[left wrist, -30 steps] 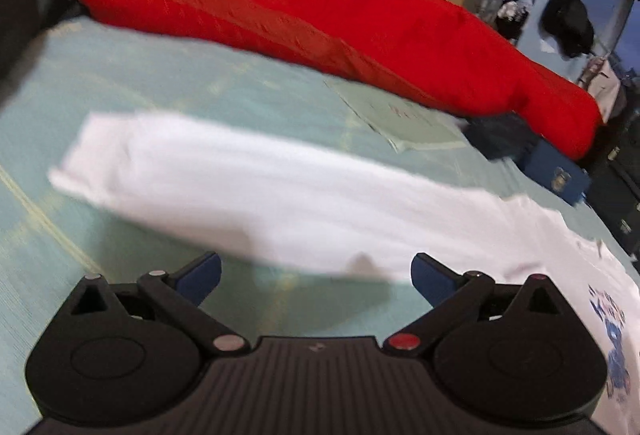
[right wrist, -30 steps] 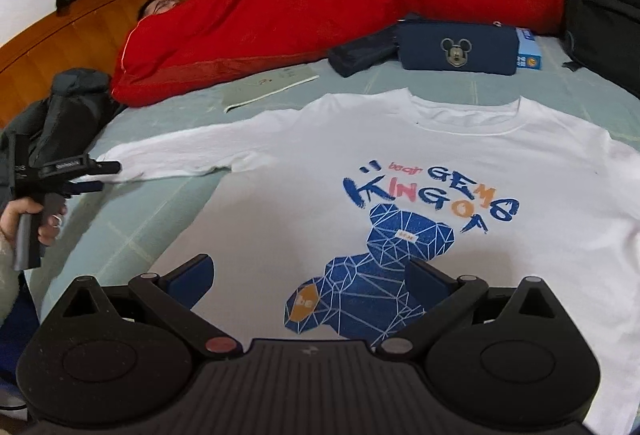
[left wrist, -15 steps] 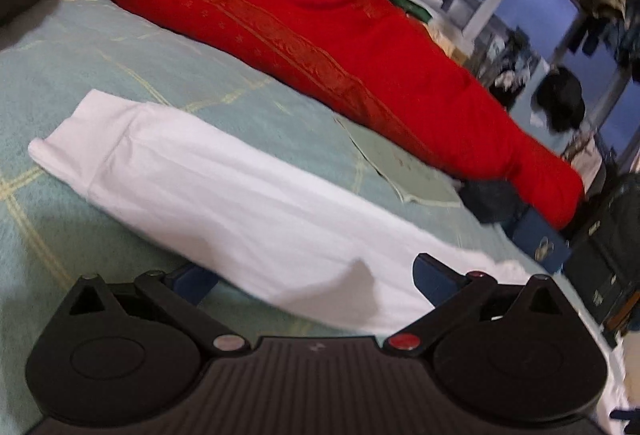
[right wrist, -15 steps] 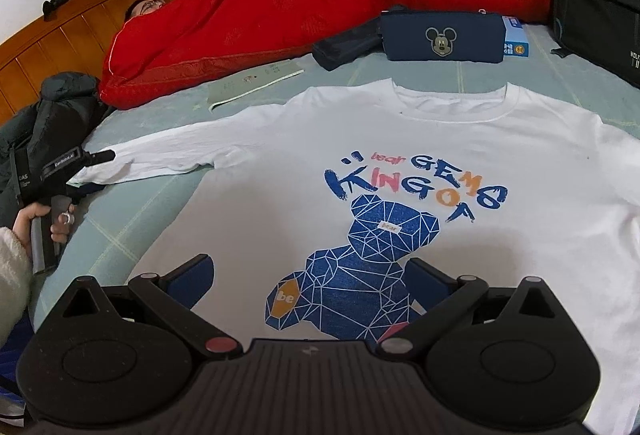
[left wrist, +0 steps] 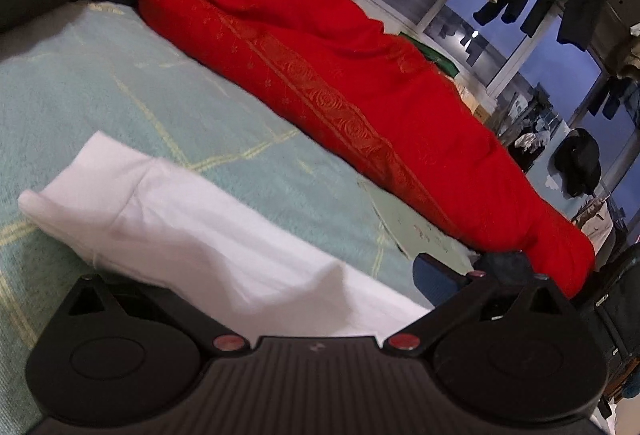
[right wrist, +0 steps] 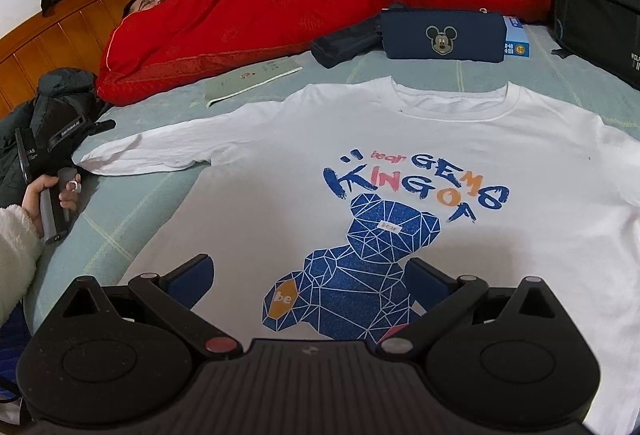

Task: Fold clothes
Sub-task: 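Close the left gripper on the white sleeve's cuff, then lift the sleeve with the left gripper and carry it across the shirt body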

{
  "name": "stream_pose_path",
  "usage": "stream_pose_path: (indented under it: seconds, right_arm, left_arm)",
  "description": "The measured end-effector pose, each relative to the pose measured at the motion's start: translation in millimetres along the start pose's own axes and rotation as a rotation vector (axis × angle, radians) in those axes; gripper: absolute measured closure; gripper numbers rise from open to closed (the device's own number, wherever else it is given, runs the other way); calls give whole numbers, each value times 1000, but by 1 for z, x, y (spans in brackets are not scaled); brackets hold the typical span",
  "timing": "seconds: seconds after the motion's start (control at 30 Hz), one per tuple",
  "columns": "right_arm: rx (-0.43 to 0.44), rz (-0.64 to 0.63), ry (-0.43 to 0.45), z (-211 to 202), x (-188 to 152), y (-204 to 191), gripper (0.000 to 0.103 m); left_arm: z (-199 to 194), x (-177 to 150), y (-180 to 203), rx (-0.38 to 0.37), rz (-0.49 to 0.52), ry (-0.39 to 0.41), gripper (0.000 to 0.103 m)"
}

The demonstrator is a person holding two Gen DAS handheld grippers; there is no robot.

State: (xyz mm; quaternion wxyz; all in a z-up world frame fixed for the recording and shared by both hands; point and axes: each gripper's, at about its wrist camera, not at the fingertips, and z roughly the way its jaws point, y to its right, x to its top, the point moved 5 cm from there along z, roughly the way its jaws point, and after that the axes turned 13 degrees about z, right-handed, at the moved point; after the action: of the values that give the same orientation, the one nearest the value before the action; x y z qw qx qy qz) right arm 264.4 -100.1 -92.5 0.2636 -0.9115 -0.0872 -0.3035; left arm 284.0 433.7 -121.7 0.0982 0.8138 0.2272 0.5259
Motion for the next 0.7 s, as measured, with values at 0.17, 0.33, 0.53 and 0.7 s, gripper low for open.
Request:
stream_pose_path:
  seconds: [0.17, 0.33, 0.53, 0.7]
  right_arm:
    - [21, -15, 3, -4, -1, -5, 0]
    - [46, -31, 6, -14, -1, -9, 0]
    - [21, -28, -29, -21, -8, -2, 0]
    - [28, 3, -46, -29, -18, 10, 0]
  left_arm:
    - [-6, 13, 19, -29, 26, 17, 1]
    - [-16, 25, 44, -58, 47, 14, 1]
    - [-28, 34, 81, -87, 83, -7, 1]
    - [-36, 40, 118, -106, 126, -27, 1]
